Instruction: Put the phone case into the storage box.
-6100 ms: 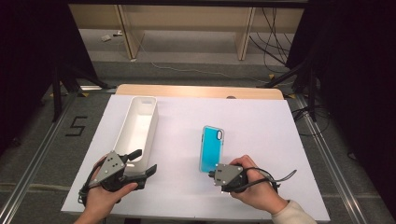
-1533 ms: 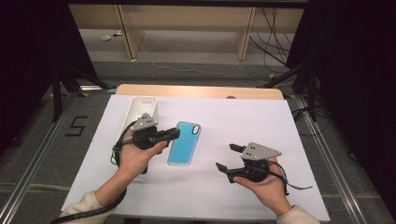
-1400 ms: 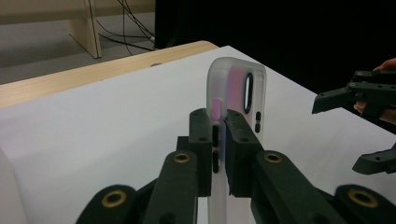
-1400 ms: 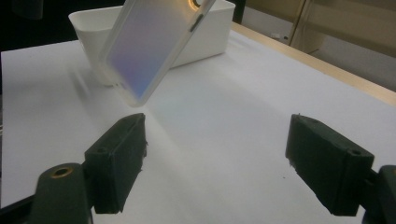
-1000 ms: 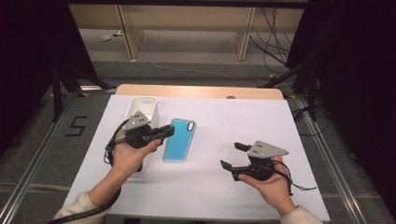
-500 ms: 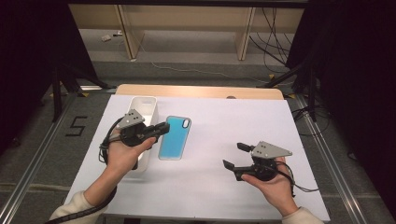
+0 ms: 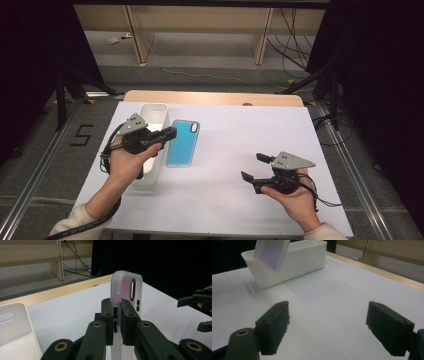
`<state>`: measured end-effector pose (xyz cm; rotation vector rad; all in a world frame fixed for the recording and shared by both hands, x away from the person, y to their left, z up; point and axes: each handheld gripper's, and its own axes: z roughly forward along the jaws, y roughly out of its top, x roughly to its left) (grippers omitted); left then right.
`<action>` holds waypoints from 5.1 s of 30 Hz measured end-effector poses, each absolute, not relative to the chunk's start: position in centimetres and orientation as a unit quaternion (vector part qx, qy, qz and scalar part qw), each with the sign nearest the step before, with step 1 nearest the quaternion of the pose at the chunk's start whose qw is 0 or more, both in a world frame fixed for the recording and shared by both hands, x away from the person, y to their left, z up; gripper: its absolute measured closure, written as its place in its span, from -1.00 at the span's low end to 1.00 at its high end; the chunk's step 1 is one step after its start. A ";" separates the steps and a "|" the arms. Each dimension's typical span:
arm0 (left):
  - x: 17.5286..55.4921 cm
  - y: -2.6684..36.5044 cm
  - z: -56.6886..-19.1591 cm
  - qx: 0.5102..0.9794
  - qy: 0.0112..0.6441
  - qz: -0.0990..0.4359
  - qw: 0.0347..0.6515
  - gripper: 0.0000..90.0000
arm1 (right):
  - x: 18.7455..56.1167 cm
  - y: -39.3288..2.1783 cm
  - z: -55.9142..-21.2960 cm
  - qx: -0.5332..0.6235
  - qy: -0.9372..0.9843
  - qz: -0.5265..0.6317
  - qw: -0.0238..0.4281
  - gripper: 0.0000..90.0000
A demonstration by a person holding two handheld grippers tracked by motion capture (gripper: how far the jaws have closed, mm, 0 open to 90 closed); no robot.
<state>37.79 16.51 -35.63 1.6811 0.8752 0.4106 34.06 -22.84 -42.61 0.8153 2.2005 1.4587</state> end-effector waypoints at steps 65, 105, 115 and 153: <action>39.0 23.4 -33.2 0.670 0.382 0.240 0.589 0.83 | 33.4 -24.3 -43.1 0.302 0.765 0.534 0.194 -0.63; 40.3 26.5 -33.5 0.660 0.399 0.253 0.583 0.83 | 33.3 -24.5 -43.0 0.310 0.771 0.525 0.185 -0.64; 40.7 26.9 -33.3 0.658 0.398 0.256 0.585 0.83 | 33.2 -24.9 -43.1 0.311 0.765 0.531 0.191 -0.64; 42.1 27.2 -33.2 0.662 0.390 0.265 0.582 0.83 | 32.5 -25.9 -42.9 0.329 0.749 0.538 0.201 -0.63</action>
